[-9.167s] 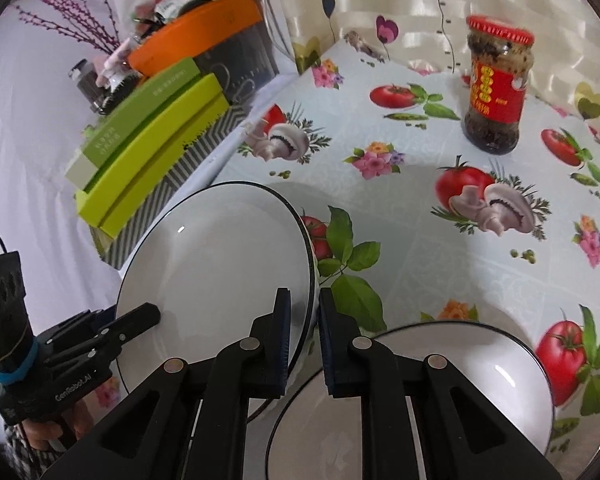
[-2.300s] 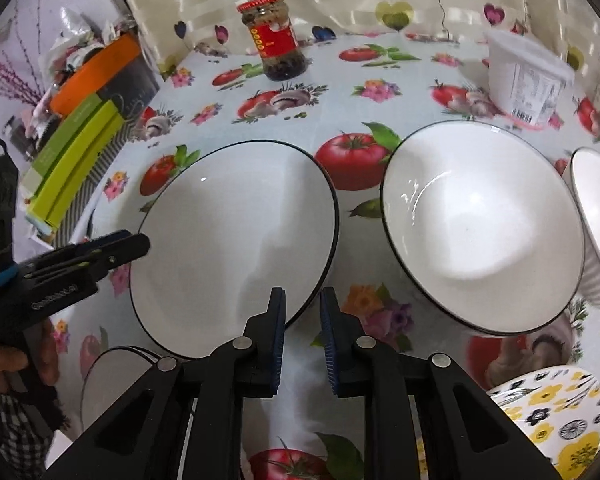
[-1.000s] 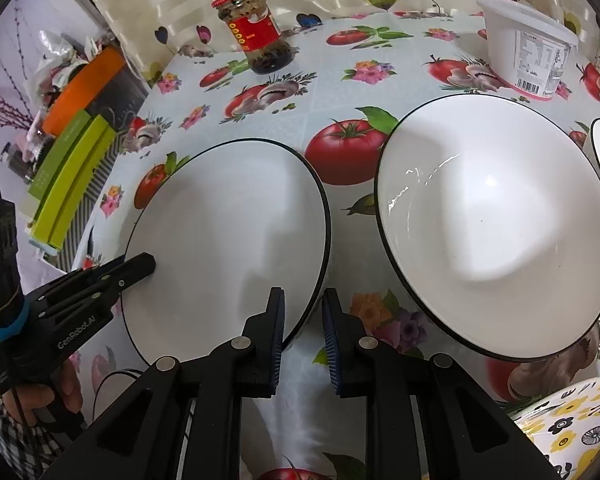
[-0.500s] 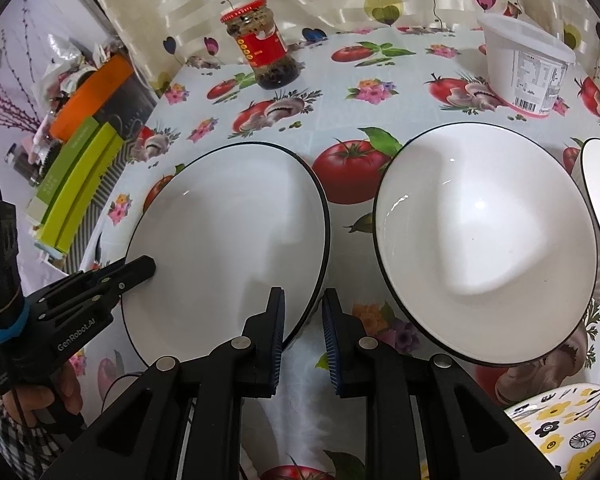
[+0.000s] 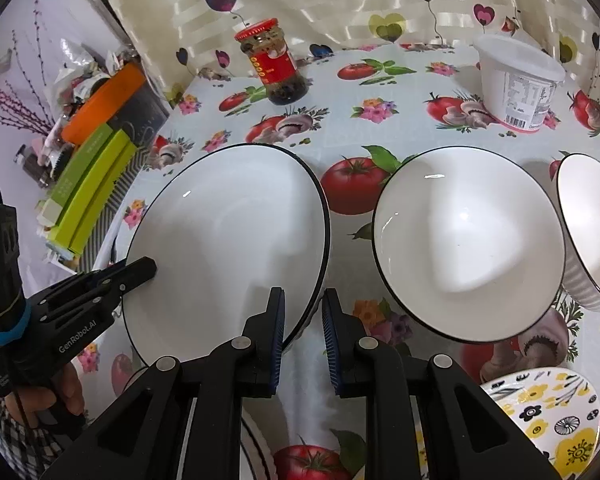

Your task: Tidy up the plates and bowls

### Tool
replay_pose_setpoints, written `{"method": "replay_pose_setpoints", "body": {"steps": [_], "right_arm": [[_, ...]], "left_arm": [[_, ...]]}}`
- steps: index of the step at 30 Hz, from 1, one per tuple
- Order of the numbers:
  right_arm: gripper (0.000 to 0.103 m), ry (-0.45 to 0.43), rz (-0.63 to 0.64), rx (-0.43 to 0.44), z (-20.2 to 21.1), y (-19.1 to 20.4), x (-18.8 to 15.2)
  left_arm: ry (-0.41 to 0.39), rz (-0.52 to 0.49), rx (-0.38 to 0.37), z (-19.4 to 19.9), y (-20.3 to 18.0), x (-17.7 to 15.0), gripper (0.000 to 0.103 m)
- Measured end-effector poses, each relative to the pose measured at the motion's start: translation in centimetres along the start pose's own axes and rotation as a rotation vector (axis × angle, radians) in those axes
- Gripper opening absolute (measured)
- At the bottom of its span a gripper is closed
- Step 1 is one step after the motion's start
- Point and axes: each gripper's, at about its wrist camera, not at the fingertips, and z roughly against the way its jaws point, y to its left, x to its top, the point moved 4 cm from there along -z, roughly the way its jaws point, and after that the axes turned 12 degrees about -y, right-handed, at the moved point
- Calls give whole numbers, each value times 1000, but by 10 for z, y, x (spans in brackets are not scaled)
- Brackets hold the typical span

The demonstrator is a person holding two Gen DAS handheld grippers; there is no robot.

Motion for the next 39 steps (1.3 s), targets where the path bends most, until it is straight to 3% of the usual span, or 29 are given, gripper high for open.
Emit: {"method": "replay_pose_setpoints", "body": {"steps": [16, 39], "right_arm": [[18, -18, 15, 24, 33, 11, -12], [18, -16, 20, 63, 76, 24, -55]], "left_arm": [[-34, 28, 2, 37, -7, -13, 18], [-70, 56, 19, 88, -15, -56, 18]]}}
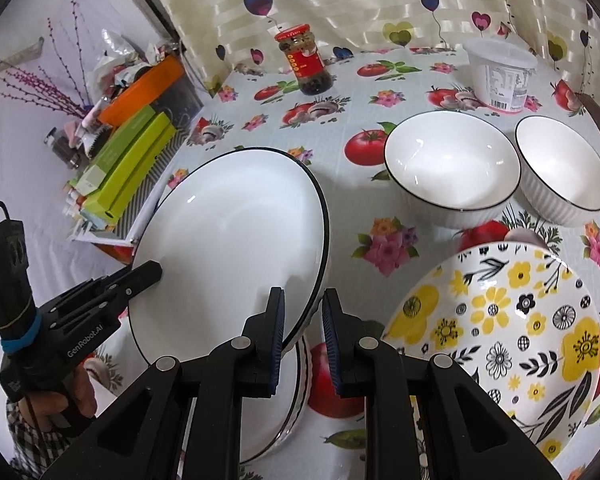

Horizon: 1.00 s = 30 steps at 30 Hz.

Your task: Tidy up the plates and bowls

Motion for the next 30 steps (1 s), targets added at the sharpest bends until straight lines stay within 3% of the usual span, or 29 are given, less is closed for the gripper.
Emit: {"method": "replay_pose_setpoints", "body": {"steps": [30], "right_arm": [[18, 47, 68, -6, 12, 18, -56]], "left_arm": [[25, 43, 35, 28, 8, -66, 18]]}}
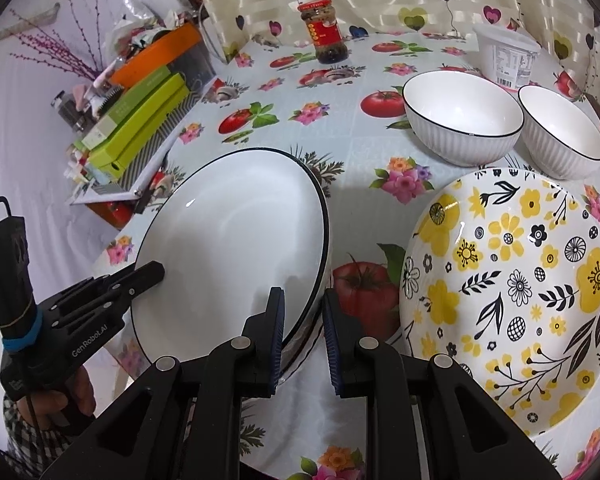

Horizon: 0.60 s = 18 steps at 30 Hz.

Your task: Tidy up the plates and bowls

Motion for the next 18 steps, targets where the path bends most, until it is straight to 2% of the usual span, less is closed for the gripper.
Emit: {"method": "replay_pose_setpoints", "body": {"steps": [18], "right_arm": [[18, 6, 65, -31, 3, 7, -10]], "left_arm": [[26, -49, 58, 8, -6, -8, 18]]}}
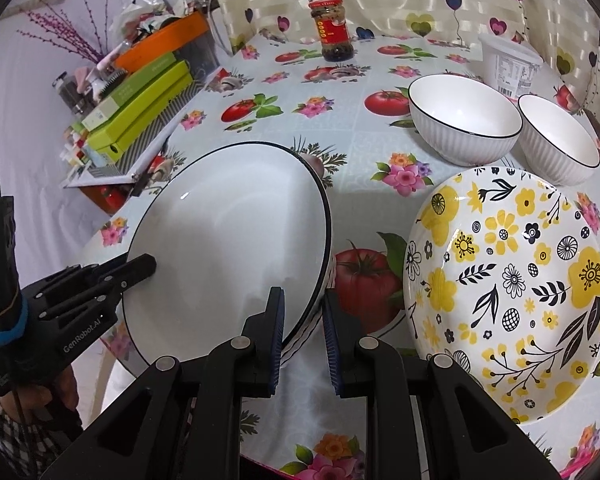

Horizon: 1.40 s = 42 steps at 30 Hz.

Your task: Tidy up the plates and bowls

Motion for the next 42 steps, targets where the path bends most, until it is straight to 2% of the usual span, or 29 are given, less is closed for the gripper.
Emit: {"method": "replay_pose_setpoints", "body": {"steps": [6, 13, 22, 28, 33, 38, 42], "right_arm": [[20, -5, 25, -8, 0, 3, 1], [20, -8, 31, -9, -1, 4, 1], [24, -37, 110, -39, -1, 10, -3], [34, -75, 147, -61, -1, 11, -6], [34, -125, 111, -30, 6, 4, -7], [34, -123, 84, 21, 3, 6, -13], [35, -156, 50, 34, 3, 7, -17]], "left_arm": [[8, -20, 28, -2, -2, 1, 18], [9, -21, 29, -2, -3, 1, 18], [1, 2, 14, -2, 0, 2, 18], [-37, 26, -4, 5, 4, 7, 18], [-76, 11, -18, 13, 0, 18, 18], [-74, 6, -31, 12, -5, 22, 18], [-65, 3, -33, 10, -9, 22, 18]]}}
